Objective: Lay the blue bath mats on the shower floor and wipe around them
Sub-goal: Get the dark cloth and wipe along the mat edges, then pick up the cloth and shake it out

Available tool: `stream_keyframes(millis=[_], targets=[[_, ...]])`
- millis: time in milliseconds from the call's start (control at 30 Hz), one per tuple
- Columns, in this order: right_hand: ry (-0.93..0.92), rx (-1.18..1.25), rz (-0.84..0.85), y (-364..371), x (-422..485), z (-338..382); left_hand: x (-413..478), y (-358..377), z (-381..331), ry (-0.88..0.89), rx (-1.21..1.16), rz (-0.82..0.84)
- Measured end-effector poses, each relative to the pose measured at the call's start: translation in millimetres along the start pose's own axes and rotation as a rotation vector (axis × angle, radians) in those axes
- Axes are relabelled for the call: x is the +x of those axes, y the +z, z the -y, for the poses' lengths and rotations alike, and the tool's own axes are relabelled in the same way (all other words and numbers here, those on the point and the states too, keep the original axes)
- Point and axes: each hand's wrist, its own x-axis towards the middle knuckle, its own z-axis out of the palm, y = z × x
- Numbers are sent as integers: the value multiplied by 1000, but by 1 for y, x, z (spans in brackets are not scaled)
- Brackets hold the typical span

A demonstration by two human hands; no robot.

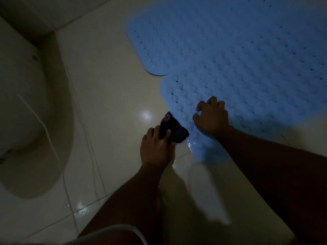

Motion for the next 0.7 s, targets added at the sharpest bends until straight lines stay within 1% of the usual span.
stream_keyframes(millis=[167,367,467,533,567,633,700], targets=[[27,-74,39,-3,12,-1,47,-9,11,-101,-40,31],[96,-48,225,-17,30,6,89,-24,15,-146,-56,83],[151,-12,286,-27,34,13,98,-34,14,-180,-76,109],[174,86,266,-33,35,18,103,-45,16,-216,-125,121],[173,163,240,-37,37,20,106,-52,17,-240,-188,130],[144,350,203,-52,40,30,116,-70,21,-287,-372,152],[78,498,211,-81,45,49,132,-98,25,-290,-517,168]])
